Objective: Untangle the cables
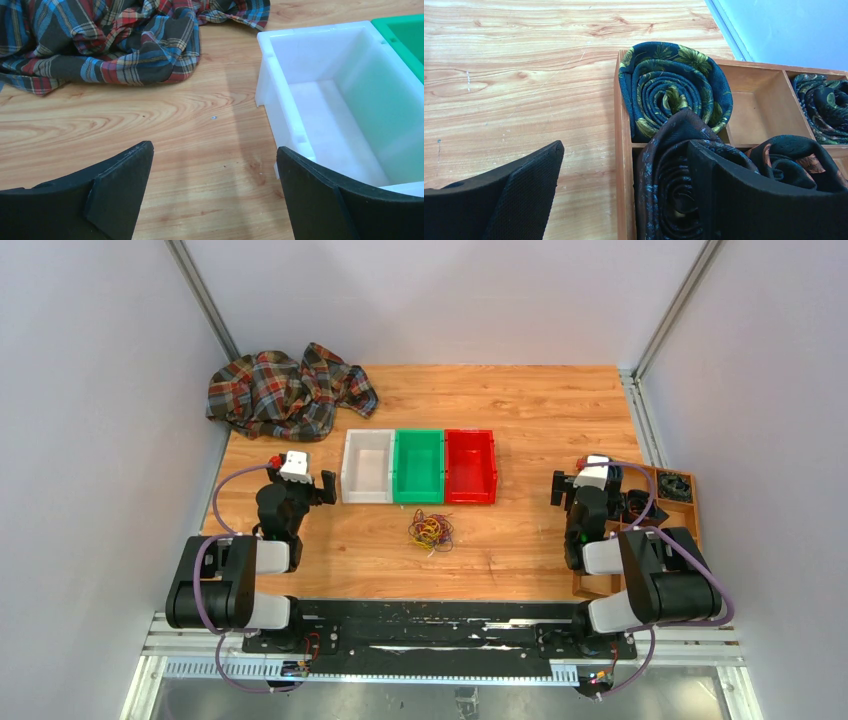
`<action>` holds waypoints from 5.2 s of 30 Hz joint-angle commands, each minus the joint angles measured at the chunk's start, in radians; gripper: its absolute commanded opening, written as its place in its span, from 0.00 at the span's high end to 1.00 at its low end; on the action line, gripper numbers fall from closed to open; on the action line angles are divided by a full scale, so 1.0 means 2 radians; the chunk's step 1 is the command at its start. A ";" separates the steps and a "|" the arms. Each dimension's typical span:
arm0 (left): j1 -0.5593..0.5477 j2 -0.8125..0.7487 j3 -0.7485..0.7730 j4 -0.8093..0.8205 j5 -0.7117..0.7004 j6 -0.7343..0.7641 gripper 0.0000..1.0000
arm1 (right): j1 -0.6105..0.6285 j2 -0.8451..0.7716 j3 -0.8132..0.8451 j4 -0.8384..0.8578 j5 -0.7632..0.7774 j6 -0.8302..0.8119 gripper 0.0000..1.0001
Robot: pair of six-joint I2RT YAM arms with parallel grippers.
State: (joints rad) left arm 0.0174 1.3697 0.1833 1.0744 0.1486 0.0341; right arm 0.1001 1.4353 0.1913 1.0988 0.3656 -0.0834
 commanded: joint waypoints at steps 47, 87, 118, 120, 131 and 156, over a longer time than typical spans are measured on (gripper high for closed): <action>-0.003 -0.153 0.372 -0.895 0.235 0.206 0.02 | 0.336 -0.234 0.249 -0.665 -0.072 0.295 0.19; -0.074 -0.187 0.368 -0.947 0.287 0.217 0.01 | 0.439 -0.016 0.377 -0.565 -0.250 0.221 0.99; -0.176 -0.151 0.393 -0.947 0.412 0.258 0.29 | 0.438 -0.003 0.426 -0.464 -0.493 0.275 0.99; -0.177 -0.153 0.390 -0.947 0.422 0.256 0.34 | 0.437 -0.006 0.420 -0.455 -0.491 0.282 0.99; -0.176 -0.157 0.405 -0.947 0.425 0.231 0.86 | 0.423 -0.022 0.394 -0.416 -0.484 0.321 0.99; -0.177 -0.219 0.394 -0.880 0.270 -0.051 0.99 | 0.487 -0.082 0.354 -0.437 -0.167 0.269 0.31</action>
State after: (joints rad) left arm -0.3298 0.9386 0.9779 -0.7246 0.6777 -0.0120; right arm 1.0458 1.2488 0.8467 0.2115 -0.0246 0.4976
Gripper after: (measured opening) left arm 0.017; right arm 0.689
